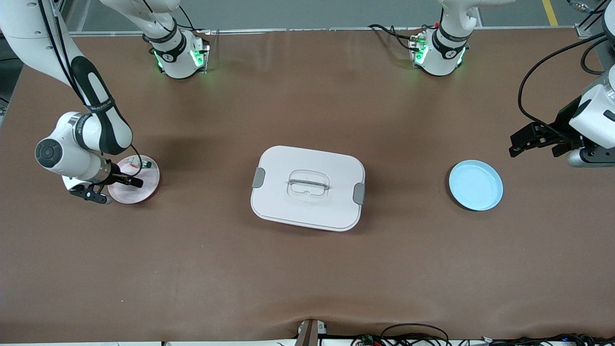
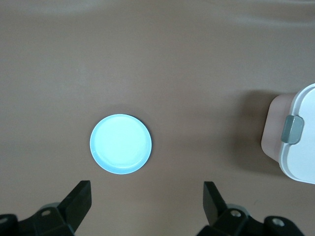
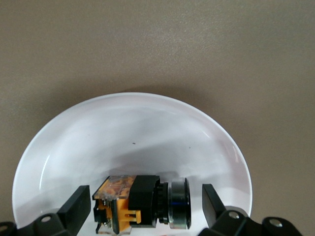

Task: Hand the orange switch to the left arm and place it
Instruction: 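Lower the right gripper and close it on the orange switch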

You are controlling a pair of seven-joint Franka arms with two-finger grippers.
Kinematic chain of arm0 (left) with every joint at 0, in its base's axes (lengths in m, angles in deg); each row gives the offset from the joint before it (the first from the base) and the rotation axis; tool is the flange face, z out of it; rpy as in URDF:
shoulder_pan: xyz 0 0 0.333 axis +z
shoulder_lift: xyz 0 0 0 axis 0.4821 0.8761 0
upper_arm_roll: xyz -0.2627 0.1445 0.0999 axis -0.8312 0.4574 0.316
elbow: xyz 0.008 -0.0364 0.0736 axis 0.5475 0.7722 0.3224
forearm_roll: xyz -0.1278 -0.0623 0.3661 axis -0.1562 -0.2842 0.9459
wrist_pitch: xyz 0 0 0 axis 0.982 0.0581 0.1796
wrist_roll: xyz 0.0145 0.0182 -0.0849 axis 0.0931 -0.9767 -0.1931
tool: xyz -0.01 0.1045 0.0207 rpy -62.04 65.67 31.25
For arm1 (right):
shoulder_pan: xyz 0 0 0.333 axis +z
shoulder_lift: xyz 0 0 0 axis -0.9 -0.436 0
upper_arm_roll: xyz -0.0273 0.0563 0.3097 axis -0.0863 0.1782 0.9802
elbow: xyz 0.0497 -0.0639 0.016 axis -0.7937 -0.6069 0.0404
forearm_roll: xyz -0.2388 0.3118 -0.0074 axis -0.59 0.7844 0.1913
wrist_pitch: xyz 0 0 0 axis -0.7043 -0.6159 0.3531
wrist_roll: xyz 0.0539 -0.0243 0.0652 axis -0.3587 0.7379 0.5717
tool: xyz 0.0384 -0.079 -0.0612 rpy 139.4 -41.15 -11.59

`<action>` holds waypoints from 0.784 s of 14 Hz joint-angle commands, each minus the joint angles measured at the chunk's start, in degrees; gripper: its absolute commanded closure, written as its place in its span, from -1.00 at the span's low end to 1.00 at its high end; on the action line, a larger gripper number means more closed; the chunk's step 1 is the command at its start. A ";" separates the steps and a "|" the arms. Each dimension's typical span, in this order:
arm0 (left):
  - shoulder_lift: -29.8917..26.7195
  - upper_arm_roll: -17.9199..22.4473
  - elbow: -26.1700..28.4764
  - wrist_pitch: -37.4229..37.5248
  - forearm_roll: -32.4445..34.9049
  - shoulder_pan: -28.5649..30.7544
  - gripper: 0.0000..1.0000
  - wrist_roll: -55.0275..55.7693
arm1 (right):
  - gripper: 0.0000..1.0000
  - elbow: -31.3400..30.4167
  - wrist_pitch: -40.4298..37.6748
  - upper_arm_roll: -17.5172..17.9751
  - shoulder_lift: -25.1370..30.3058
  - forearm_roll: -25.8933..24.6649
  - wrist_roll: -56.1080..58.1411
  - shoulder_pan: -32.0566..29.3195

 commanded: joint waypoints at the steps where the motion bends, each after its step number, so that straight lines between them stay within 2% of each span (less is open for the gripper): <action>1: 0.66 -0.11 -1.47 1.10 0.58 -0.15 -1.00 0.58 | -1.00 -0.47 0.63 -0.03 0.22 -0.33 -0.15 0.21; 3: 0.66 -0.11 -1.47 1.02 0.49 0.03 -1.00 0.49 | -1.00 -0.47 0.55 -0.03 0.22 -0.33 -0.06 0.21; 4: 0.66 -0.11 -1.47 1.10 0.67 -0.06 -1.00 0.49 | -0.78 -0.47 0.46 -0.03 0.22 -0.24 -0.06 0.29; 5: 0.66 -0.11 -1.47 1.02 0.67 -0.06 -1.00 0.49 | -0.34 -0.47 0.11 0.05 0.22 -0.33 0.11 0.29; 6: 0.66 -0.11 -1.47 1.02 0.67 0.03 -1.00 0.49 | 0.29 -0.47 -0.07 0.05 0.30 -0.33 0.12 0.38; 7: 0.66 -0.11 -1.47 1.02 0.76 0.03 -1.00 0.49 | 0.74 -0.56 -0.16 0.23 0.30 -0.24 0.03 0.29; 8: 0.66 -0.11 -1.47 1.02 0.58 0.11 -1.00 0.49 | 1.00 -0.56 -0.16 0.32 0.30 -0.24 0.03 0.21; 11: 0.66 -0.11 -1.47 1.10 0.49 0.20 -1.00 0.49 | 1.00 -0.39 -0.24 0.32 0.39 -0.24 -0.15 0.03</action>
